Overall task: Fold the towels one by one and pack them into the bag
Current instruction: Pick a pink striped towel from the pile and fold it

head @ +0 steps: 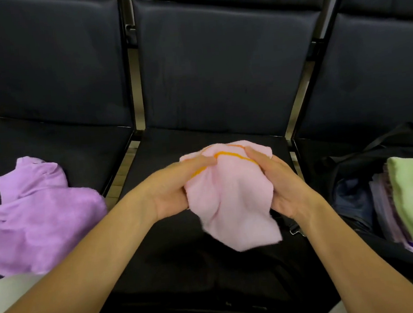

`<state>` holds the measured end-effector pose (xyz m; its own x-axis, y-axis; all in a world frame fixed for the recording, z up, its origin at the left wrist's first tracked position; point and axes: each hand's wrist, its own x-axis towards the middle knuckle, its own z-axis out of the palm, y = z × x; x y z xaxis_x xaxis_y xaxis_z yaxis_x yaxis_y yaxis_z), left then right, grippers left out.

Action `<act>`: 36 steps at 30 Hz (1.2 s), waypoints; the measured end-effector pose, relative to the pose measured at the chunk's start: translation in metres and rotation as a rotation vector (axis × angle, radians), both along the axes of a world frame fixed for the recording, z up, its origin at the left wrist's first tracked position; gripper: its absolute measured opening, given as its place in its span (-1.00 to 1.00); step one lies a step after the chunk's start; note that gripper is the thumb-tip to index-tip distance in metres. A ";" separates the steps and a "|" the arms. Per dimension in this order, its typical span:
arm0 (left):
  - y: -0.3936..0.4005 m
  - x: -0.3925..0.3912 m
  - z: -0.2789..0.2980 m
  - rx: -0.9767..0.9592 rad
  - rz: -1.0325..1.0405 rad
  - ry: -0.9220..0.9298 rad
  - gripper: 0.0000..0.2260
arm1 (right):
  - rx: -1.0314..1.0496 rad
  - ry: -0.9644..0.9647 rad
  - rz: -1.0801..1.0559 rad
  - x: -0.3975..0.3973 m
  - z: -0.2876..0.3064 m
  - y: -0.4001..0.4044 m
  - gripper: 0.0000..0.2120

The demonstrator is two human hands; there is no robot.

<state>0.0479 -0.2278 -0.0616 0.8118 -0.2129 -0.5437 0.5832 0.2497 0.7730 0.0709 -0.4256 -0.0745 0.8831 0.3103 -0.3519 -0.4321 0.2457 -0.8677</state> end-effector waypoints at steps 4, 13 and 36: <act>0.009 0.004 -0.006 0.140 -0.018 0.008 -0.44 | 0.039 0.074 -0.024 0.000 -0.003 -0.003 -0.70; 0.014 0.008 -0.003 0.097 0.229 0.071 -0.69 | 0.027 0.040 0.073 0.001 0.002 -0.007 -0.67; 0.028 0.006 0.003 -0.111 -0.036 -0.438 -0.71 | 0.121 -0.181 0.135 0.001 0.009 -0.020 -0.71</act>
<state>0.0540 -0.1995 -0.0586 0.9513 -0.2827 -0.1226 0.2167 0.3307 0.9185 0.0723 -0.4461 -0.0653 0.8759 0.4602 -0.1448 -0.3084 0.3032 -0.9016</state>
